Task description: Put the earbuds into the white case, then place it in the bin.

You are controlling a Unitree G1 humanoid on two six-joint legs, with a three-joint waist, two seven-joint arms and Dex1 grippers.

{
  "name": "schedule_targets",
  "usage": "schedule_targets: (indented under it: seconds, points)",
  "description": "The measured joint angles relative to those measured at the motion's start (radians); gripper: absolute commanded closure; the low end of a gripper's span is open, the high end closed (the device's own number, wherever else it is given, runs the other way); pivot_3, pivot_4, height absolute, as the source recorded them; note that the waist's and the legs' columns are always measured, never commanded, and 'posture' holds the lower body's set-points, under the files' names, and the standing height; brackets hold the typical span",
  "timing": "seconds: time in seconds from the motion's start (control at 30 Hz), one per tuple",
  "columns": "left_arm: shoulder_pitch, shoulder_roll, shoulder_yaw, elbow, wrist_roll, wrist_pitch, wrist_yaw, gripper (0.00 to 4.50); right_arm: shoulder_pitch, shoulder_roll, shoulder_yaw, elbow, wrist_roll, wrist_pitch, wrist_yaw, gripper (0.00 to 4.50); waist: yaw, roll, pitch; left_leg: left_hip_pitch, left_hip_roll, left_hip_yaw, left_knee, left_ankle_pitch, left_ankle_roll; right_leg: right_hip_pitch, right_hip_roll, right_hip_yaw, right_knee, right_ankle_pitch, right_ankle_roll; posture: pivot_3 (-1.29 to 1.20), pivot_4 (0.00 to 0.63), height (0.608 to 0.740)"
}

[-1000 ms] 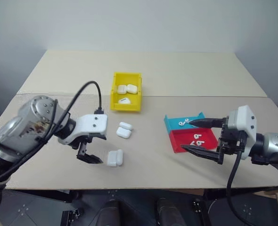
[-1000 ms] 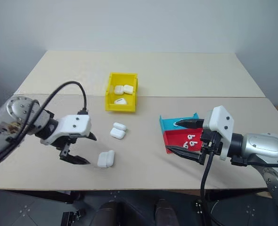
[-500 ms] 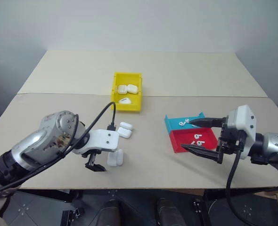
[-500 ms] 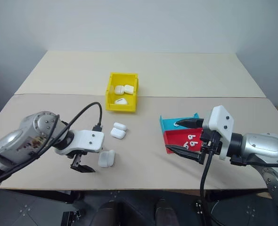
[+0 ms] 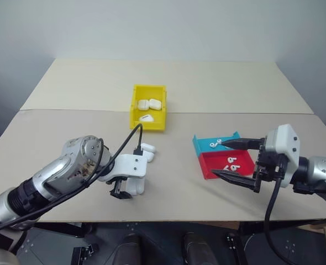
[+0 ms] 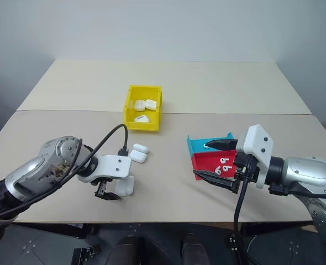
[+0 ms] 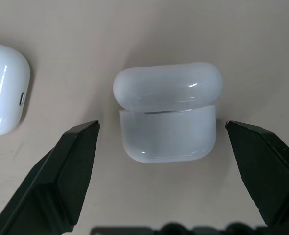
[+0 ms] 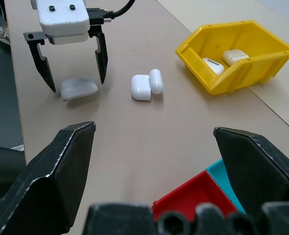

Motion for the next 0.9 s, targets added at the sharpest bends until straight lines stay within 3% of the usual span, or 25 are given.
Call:
schedule_targets:
  seconds: [0.1, 0.33, 0.7, 0.9]
  points:
    - [0.013, 0.0, -0.003, -0.001, 0.003, -0.003, 0.0, 0.02, 0.005, 0.0, 0.0, -0.002, 0.0, 0.0, -0.001, 0.0, 0.0, 0.0, 0.0, 0.0, 0.0, 0.0, 0.0, 0.0, 0.0, 0.0, 0.0, 0.0, 0.0, 0.0, 0.0, 0.0, 0.15, 0.74]
    - [0.027, 0.003, -0.01, -0.003, 0.029, -0.003, 0.001, 1.76, 0.013, 0.0, 0.0, -0.011, 0.0, 0.0, -0.002, 0.0, 0.001, 0.0, 0.0, 0.0, 0.0, 0.0, 0.0, 0.0, 0.0, 0.0, 0.0, 0.0, 0.0, 0.0, 0.0, 0.0, 0.15, 0.74]
    - [0.078, 0.006, 0.04, -0.004, 0.019, -0.037, 0.021, 1.76, 0.013, 0.009, 0.001, -0.011, -0.001, -0.001, -0.004, 0.0, 0.0, 0.0, 0.0, 0.001, 0.0, 0.0, 0.0, 0.0, 0.0, 0.001, 0.0, 0.0, 0.0, 0.0, 0.0, 0.0, 0.15, 0.74]
    - [0.13, 0.003, 0.324, 0.097, -0.157, -0.123, 0.021, 1.76, 0.022, 0.011, -0.001, -0.017, 0.001, 0.0, -0.006, 0.0, 0.0, 0.0, 0.0, 0.0, 0.0, 0.0, 0.0, 0.0, 0.0, 0.0, 0.0, 0.0, 0.0, 0.0, 0.0, 0.0, 0.15, 0.74]
